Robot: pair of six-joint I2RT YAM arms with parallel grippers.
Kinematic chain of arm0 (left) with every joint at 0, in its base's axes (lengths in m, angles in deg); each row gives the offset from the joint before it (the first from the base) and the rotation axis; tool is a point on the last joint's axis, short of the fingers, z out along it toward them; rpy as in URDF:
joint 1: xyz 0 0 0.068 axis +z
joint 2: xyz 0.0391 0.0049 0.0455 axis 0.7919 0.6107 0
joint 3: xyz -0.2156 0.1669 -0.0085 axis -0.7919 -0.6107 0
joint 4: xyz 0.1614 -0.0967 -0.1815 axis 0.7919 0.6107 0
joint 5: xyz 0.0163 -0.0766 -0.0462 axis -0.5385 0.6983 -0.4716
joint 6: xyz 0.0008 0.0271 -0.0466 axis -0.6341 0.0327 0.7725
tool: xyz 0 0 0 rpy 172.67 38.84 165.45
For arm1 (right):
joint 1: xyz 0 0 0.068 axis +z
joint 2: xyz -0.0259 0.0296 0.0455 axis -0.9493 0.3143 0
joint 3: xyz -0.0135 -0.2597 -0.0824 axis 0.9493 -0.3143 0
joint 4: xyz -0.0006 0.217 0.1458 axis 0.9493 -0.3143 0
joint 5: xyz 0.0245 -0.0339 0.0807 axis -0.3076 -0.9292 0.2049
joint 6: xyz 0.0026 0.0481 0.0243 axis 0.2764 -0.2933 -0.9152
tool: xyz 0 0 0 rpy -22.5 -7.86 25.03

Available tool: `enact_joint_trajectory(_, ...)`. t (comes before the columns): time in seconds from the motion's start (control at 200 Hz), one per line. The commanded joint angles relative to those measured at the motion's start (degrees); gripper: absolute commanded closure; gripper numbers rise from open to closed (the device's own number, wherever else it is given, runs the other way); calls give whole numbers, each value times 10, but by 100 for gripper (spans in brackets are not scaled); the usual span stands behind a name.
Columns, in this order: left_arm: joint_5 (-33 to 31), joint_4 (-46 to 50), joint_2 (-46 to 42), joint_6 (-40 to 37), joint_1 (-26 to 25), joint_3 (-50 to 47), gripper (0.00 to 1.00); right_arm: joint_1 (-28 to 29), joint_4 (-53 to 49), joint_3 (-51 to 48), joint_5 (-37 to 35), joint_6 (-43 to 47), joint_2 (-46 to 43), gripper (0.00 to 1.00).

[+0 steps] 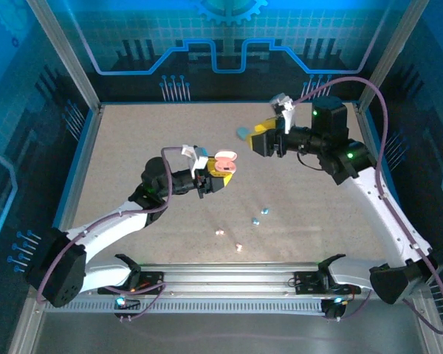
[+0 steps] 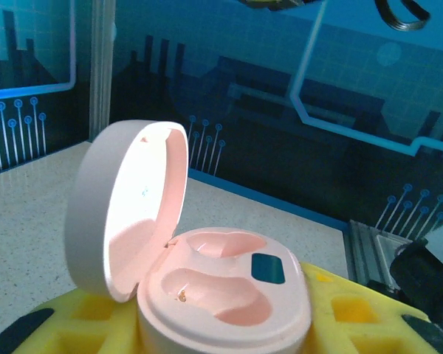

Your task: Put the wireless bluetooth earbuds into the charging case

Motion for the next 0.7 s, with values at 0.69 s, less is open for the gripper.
enact_joint_trajectory(0.69, -97, -44, -140, 16, 63, -53, 67, 189, -81, -255, -119, -227, 161, 68)
